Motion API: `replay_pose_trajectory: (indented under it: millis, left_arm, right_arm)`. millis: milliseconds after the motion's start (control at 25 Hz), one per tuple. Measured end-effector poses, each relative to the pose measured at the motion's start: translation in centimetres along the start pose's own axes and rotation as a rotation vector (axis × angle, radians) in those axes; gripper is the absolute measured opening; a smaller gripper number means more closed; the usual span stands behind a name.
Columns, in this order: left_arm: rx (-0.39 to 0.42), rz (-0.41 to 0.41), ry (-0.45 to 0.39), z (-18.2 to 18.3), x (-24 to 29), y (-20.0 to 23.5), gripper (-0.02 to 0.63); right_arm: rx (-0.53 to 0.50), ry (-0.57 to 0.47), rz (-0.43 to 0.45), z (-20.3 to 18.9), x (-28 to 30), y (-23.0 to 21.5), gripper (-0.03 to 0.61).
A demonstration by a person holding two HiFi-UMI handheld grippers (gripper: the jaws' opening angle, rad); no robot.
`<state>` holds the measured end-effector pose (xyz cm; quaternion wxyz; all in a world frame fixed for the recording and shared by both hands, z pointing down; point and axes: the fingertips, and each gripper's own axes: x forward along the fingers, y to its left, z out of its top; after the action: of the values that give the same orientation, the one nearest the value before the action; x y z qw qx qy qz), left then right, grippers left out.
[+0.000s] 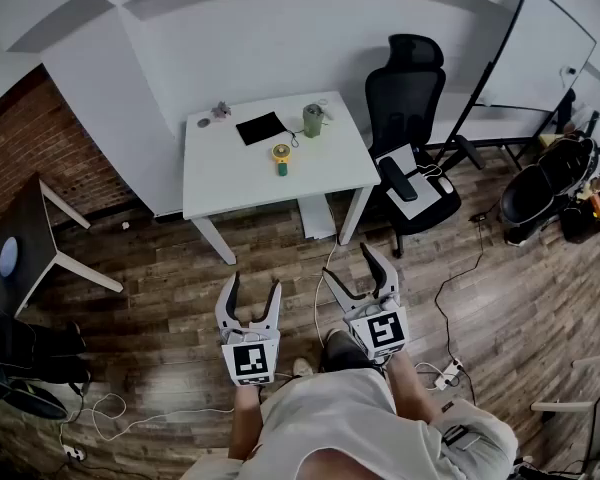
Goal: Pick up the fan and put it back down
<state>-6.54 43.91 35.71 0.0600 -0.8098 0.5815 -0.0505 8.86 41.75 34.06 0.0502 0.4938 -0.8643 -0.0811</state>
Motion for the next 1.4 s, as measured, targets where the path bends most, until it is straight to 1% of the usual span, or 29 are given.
replay_pose_trajectory:
  millis: [200, 480, 760, 1200, 1400]
  left_arm:
    - [-0.021, -0.001, -0.022, 0.0, 1.0, 0.9, 0.298]
    - [-0.010, -0.002, -0.013, -0.6, 4.4, 1.8, 0.299]
    - [-0.003, 0.028, 0.002, -0.4, 10.0, 2.8, 0.299]
    - [0.004, 0.089, 0.010, 0.9, 17.4, 2.1, 0.299]
    - [0.011, 0.108, 0.027, 0.9, 19.8, 1.7, 0.299]
  right_arm:
    - [-0.001, 0.000, -0.001, -0.2, 1.5, 0.5, 0.351]
    - [0.000, 0.002, 0.018, -0.7, 4.7, -0.8, 0.352]
    - [0.005, 0.005, 0.062, -1.4, 9.5, -4.3, 0.351]
    - [0.020, 0.008, 0.128, -2.5, 14.6, -10.6, 0.347]
    - [0.043, 0.001, 0.156, -3.2, 16.4, -12.5, 0.343]
